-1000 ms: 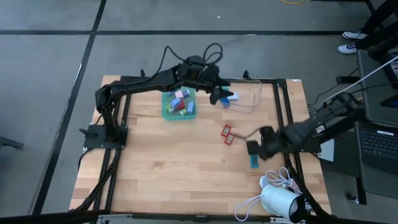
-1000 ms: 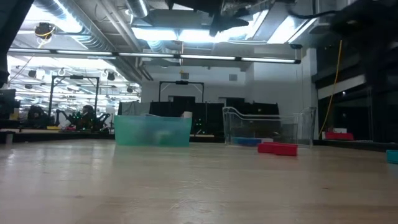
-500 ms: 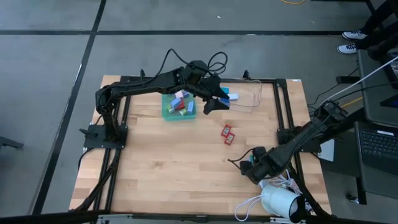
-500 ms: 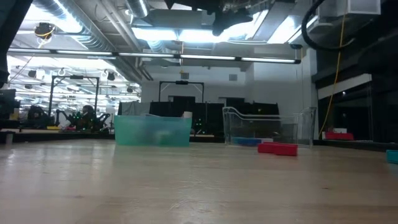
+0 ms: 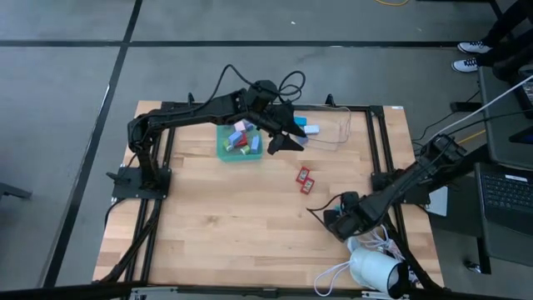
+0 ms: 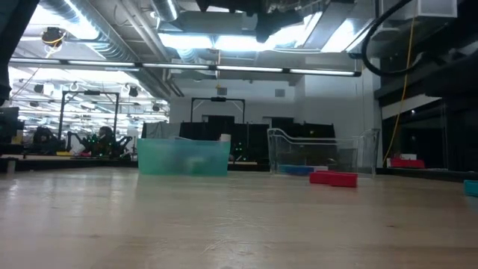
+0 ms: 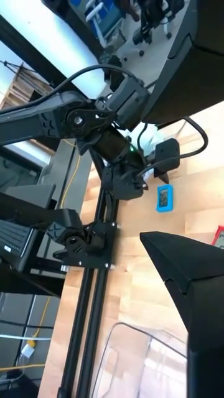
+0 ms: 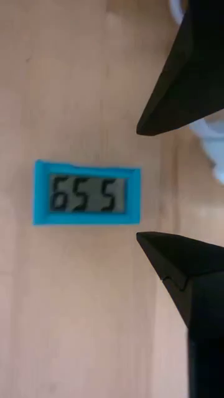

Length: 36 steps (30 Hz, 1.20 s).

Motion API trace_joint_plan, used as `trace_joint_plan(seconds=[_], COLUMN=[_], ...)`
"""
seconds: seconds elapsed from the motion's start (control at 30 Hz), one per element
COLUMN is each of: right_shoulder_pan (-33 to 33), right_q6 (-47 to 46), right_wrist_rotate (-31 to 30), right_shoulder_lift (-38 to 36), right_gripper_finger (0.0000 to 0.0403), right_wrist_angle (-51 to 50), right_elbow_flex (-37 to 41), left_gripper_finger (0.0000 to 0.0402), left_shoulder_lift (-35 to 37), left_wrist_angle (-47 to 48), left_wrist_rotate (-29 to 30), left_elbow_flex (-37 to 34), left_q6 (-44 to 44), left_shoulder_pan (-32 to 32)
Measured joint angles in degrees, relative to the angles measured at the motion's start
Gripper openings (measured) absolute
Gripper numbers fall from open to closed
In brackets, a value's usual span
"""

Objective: Pick & Place Office items
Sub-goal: Put the light blue digital clock into the transparent bin

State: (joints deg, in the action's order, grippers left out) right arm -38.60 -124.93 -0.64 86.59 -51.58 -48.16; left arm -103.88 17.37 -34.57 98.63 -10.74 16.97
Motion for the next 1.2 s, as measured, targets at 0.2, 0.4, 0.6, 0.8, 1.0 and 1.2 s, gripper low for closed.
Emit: trace_joint_plan(seconds=[0.2, 0.4, 0.6, 0.8, 1.0, 1.2], right_shoulder_pan=[1.5, 2.1, 2.2, 2.2, 2.2, 2.2], right_q6=[1.0, 2.6, 2.5, 1.0, -0.3, -0.6], right_wrist_rotate=[-1.9, -1.7, -1.9, -3.1, -3.5, -3.5], right_shoulder_lift=[0.9, 4.0, 7.1, 9.9, 9.9, 9.5], right_gripper_finger=[0.0272, 0.0272, 0.0272, 0.0253, 0.0182, 0.0152], right_wrist_angle=[-0.6, -0.1, 2.6, 4.3, 5.0, 5.2], right_elbow_flex=[0.0, 0.0, 0.0, -0.2, -0.2, -0.1], left_gripper_finger=[0.0292, 0.0292, 0.0292, 0.0292, 0.0292, 0.0292], left_shoulder_lift=[0.0, 0.0, 0.0, 0.0, 0.0, 0.0], left_wrist_angle=[0.3, 1.0, 1.0, 1.0, 1.0, 0.9], left_wrist_rotate=[0.0, 0.0, 0.0, -0.4, -0.9, -1.6], left_elbow_flex=[0.0, 0.0, 0.0, 0.0, 0.0, 0.0], left_q6=[0.3, 0.2, 0.1, -0.6, -1.0, -1.0], left_shoulder_pan=[0.0, 0.0, 0.0, 0.0, 0.0, 0.0])
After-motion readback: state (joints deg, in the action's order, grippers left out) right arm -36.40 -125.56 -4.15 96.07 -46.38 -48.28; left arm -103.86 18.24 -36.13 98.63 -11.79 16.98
